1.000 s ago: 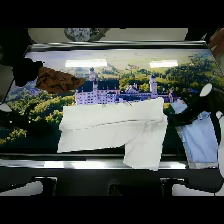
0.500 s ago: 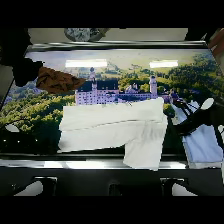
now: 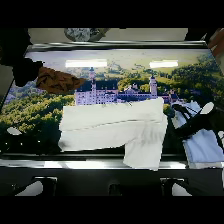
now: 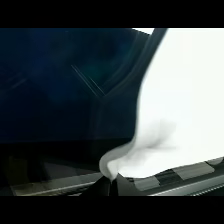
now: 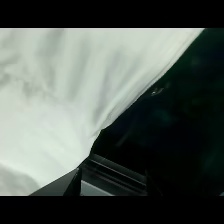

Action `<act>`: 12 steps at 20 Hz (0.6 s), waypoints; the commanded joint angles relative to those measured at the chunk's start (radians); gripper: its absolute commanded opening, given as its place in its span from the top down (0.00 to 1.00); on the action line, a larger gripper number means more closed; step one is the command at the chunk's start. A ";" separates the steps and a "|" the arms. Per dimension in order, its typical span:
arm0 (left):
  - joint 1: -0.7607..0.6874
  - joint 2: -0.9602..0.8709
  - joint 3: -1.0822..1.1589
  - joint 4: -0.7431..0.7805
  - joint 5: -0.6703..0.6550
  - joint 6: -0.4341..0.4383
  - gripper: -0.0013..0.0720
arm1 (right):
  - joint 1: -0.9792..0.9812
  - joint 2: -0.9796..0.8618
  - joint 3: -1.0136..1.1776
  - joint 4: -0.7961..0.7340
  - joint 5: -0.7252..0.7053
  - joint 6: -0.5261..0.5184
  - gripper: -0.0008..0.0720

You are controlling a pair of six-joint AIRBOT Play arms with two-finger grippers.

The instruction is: Fold the shirts.

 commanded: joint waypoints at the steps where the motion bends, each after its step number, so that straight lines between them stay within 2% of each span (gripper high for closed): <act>1: 0.000 0.000 -0.003 0.010 0.073 0.000 0.95 | 0.000 0.031 -0.060 0.010 -0.006 -0.008 0.30; 3: 0.000 0.000 -0.003 0.009 0.069 0.000 0.95 | 0.000 0.051 -0.109 0.059 -0.012 -0.034 0.27; 4: 0.000 0.000 -0.003 0.010 0.069 0.002 0.95 | 0.000 0.054 -0.141 0.077 -0.019 -0.046 0.22; 7: 0.000 0.000 -0.003 0.009 0.060 0.012 0.95 | 0.000 0.054 -0.225 0.145 -0.064 -0.073 0.23; 12: 0.000 0.000 -0.003 0.009 0.047 0.019 0.95 | 0.000 0.054 -0.340 0.145 -0.131 -0.049 0.25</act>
